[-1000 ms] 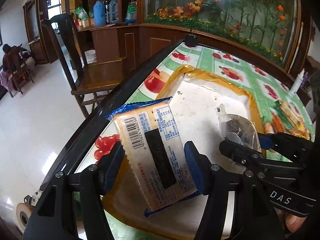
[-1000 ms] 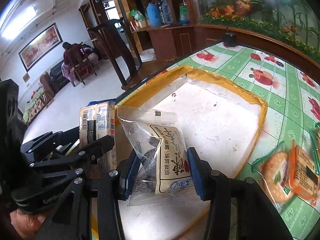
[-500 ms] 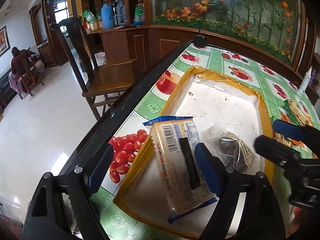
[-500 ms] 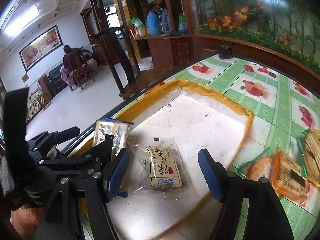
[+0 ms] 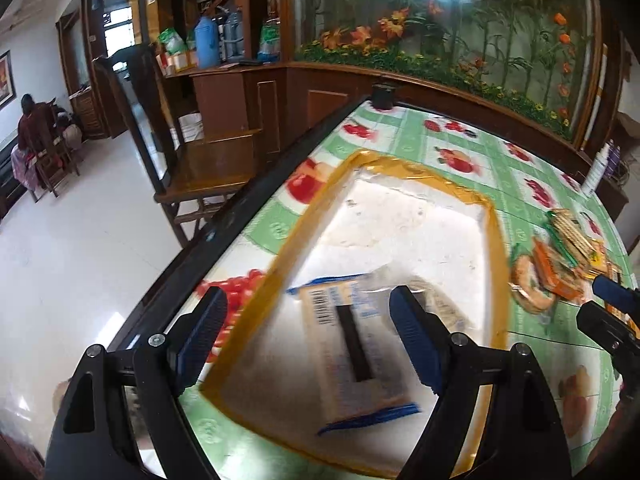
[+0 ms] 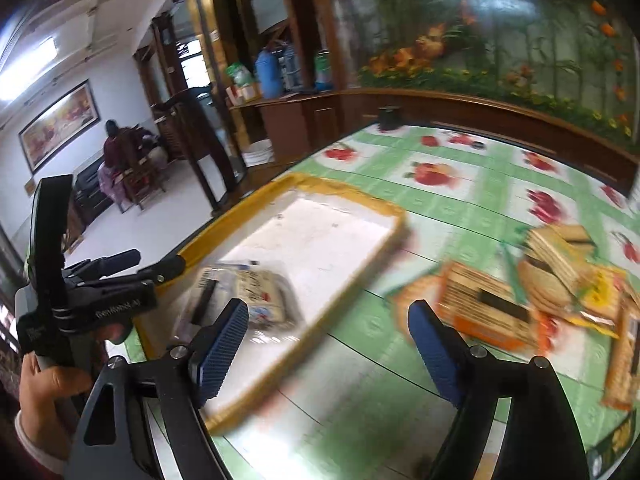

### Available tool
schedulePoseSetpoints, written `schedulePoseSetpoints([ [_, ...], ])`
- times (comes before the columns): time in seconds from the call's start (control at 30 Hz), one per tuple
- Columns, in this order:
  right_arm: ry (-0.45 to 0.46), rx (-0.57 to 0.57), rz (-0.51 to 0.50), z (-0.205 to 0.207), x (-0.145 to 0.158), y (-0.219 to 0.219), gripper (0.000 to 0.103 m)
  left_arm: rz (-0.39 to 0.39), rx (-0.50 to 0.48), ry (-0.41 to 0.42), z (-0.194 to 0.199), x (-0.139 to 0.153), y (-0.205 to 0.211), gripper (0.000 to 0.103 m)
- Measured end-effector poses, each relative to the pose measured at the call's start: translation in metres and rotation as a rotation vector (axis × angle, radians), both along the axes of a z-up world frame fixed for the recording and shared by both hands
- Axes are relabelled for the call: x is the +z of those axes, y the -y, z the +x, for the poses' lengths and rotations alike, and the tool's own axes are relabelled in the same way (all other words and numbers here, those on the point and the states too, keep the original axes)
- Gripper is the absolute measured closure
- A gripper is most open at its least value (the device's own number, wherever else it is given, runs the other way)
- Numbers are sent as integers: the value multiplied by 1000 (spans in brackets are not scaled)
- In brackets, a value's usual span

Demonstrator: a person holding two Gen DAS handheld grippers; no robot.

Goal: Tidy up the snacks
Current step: 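Carry both packs into the yellow-rimmed tray and open both tools to release, then move both open tools back over the snack pile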

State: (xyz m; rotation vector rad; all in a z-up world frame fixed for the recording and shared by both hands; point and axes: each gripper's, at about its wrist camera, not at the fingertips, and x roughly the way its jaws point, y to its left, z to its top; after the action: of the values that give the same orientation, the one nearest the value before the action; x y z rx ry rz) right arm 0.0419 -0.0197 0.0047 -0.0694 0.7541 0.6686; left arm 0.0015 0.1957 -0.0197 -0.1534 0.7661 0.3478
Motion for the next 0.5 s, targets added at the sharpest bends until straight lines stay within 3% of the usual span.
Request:
schedulePoseSetpoints([
  [0.5,-37,-242,5,-2,-17,134,18,43,-257,3,34,17,113,19],
])
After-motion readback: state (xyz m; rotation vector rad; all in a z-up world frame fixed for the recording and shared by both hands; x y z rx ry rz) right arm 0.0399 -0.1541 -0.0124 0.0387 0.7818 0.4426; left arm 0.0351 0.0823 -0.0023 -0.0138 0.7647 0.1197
